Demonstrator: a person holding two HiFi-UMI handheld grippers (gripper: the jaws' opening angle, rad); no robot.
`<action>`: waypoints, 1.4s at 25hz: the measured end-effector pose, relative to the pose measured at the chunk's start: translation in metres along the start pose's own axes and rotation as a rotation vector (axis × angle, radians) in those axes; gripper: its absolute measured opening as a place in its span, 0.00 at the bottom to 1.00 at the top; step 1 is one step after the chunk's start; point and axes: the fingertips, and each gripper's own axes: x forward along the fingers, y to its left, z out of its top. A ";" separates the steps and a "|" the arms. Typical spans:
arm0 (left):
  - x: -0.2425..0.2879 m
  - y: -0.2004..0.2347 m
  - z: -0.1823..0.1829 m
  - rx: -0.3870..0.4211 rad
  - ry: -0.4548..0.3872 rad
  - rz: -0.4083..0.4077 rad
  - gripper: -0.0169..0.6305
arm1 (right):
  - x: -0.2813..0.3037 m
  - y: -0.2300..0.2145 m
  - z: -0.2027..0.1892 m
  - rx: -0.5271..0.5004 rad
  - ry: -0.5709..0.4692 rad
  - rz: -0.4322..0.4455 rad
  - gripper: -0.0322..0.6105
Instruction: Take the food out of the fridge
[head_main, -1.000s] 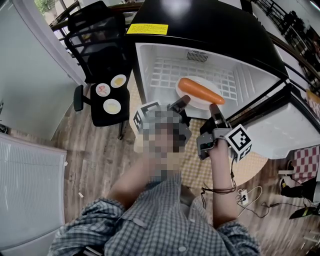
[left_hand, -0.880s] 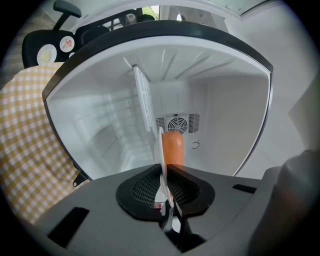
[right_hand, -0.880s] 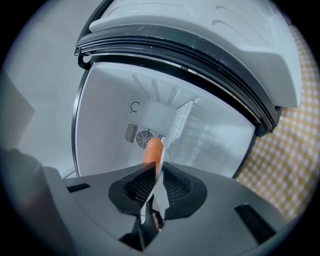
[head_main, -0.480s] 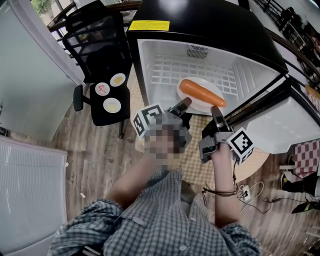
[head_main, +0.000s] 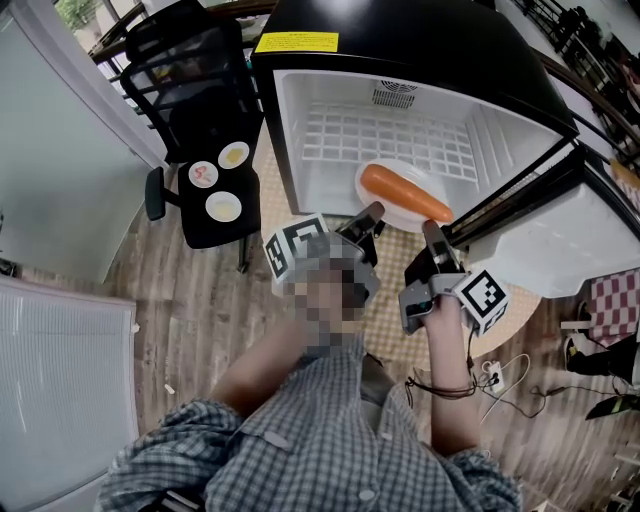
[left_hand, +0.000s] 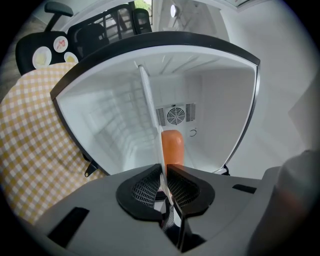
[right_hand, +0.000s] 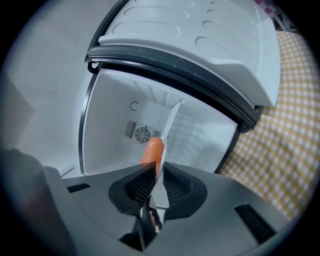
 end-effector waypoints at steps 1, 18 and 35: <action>-0.001 0.001 -0.002 0.001 0.007 -0.001 0.09 | -0.002 -0.002 -0.001 -0.002 -0.001 -0.004 0.11; -0.009 0.026 -0.042 -0.004 0.121 -0.001 0.09 | -0.036 -0.034 -0.012 -0.016 -0.008 -0.064 0.11; 0.004 0.069 -0.089 -0.004 0.316 0.033 0.10 | -0.068 -0.088 -0.018 -0.002 -0.046 -0.173 0.11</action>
